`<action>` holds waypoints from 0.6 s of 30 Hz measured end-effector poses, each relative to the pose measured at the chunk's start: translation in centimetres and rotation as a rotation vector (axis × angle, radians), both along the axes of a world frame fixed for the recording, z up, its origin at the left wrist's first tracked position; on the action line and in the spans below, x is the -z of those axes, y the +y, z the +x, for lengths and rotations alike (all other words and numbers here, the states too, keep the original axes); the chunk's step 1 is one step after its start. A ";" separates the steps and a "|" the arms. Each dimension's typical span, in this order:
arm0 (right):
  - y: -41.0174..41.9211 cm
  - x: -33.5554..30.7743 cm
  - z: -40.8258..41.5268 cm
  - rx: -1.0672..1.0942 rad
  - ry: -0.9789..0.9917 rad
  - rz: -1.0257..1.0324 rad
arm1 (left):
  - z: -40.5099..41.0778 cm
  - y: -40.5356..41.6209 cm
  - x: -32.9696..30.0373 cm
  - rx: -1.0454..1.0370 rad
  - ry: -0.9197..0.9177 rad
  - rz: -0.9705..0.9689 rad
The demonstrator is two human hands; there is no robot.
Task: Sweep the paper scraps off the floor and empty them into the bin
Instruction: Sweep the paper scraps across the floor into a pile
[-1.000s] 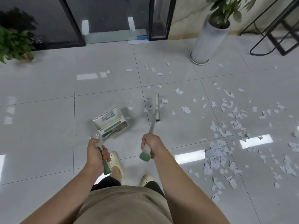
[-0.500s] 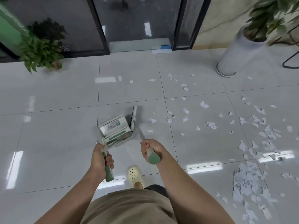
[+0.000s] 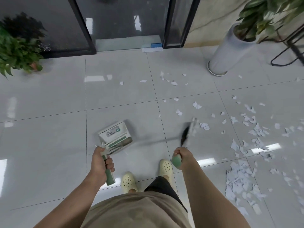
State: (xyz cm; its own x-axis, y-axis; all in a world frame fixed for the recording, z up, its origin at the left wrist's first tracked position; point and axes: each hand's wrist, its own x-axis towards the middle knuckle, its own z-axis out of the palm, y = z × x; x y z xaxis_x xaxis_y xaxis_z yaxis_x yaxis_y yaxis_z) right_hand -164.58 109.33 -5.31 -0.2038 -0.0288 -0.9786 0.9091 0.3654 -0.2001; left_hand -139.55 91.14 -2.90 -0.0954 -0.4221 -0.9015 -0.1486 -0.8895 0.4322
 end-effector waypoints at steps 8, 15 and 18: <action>-2.9 0.4 -4.7 0.049 0.107 0.041 | -3.4 2.9 -0.1 -0.188 -0.024 -0.014; -8.6 -1.5 0.5 -0.024 0.042 -0.081 | -4.7 4.8 -1.4 -0.457 -0.018 -0.066; -9.9 -2.3 2.9 -0.199 0.007 -0.134 | -3.6 5.8 -1.9 -0.548 -0.042 -0.140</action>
State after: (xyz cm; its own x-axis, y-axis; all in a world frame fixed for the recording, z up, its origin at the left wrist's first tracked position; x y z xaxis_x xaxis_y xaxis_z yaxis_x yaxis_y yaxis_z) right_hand -161.70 99.41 -3.06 -0.1876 -0.1983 -0.9620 0.8202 0.5072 -0.2645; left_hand -143.17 96.89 -0.96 0.2061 -0.5156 -0.8317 0.2987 -0.7762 0.5553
